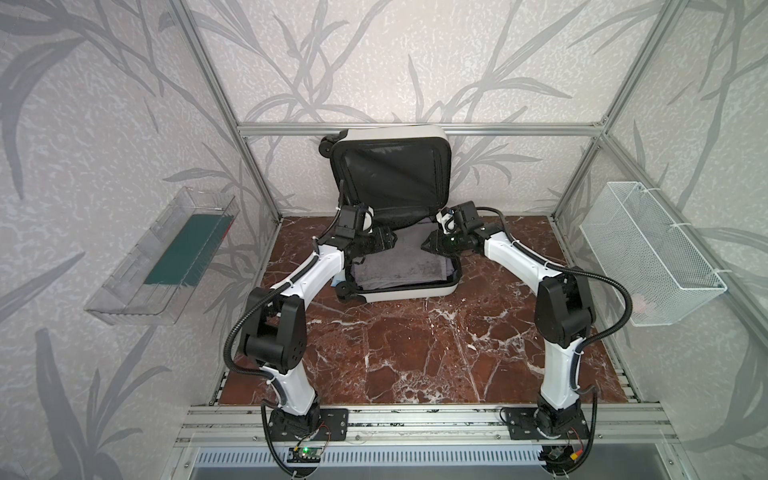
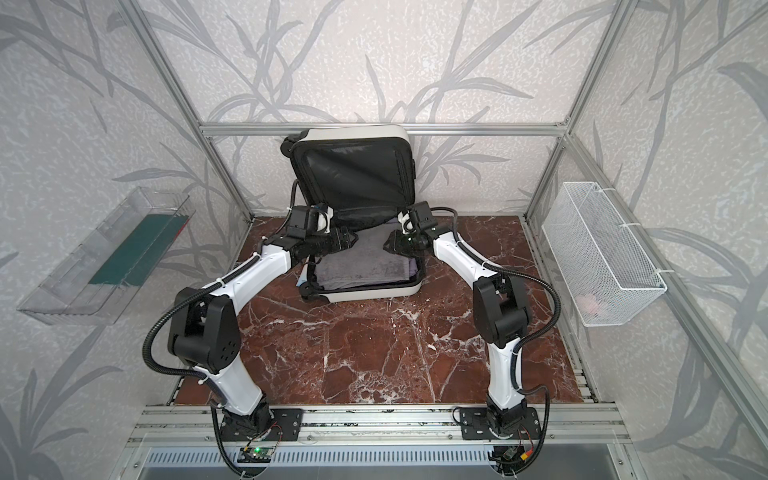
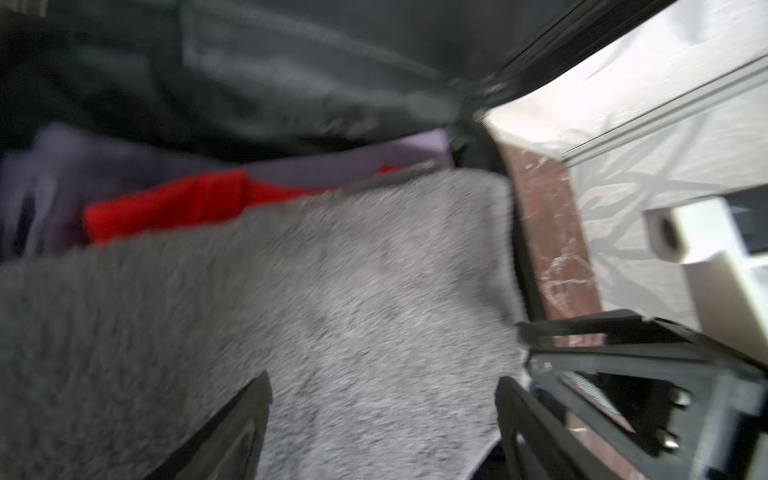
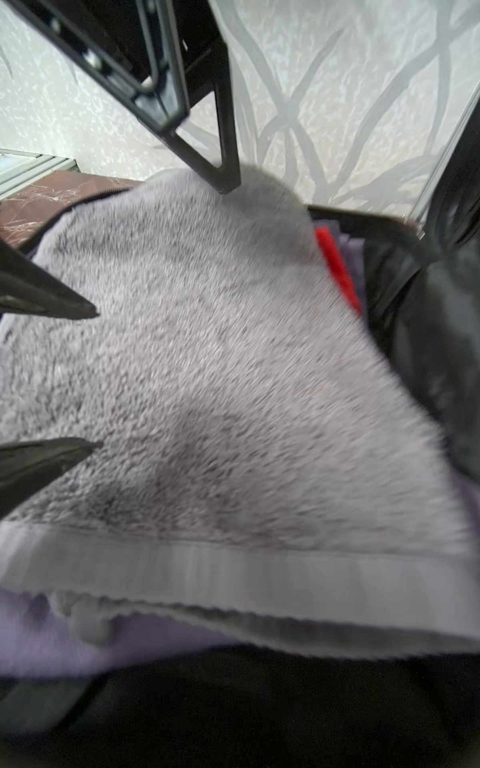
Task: Pack the luggage
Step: 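Lower the towel onto the red T-shirt inside the suitcase, then press the towel flat with both grippers and open them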
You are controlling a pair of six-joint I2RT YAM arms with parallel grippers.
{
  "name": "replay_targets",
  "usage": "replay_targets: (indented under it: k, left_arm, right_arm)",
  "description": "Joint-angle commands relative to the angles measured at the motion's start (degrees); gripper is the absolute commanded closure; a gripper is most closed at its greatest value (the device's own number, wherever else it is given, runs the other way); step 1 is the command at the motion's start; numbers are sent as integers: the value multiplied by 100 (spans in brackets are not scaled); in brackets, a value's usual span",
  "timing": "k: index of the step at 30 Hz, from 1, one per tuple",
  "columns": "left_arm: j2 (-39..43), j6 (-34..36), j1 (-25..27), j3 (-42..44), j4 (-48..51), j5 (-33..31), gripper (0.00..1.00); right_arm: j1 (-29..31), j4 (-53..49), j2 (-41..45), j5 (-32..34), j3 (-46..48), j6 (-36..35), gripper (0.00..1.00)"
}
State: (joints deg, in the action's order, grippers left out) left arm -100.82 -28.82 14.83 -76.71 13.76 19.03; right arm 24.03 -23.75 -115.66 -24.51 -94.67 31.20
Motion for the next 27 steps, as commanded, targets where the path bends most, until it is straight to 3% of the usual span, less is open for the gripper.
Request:
replay_targets:
  k: [1,8,16,20,27]
  left_arm:
    - [-138,-123,-50,370,-260,-286,14]
    - [-696,-231,6,264,-372,-114,14]
    - [-1224,254,20,-1024,448,-33,14]
    - [-1068,471,-25,-1244,713,-63,14]
    - [-598,284,-351,-773,432,-125,13]
  right_arm:
    - [-50,299,-89,86,277,202,53]
    - [-55,378,32,342,667,258,53]
    - [-63,440,148,464,905,393,53]
    - [-59,484,175,456,994,422,53]
    - [-58,503,202,430,1047,421,53]
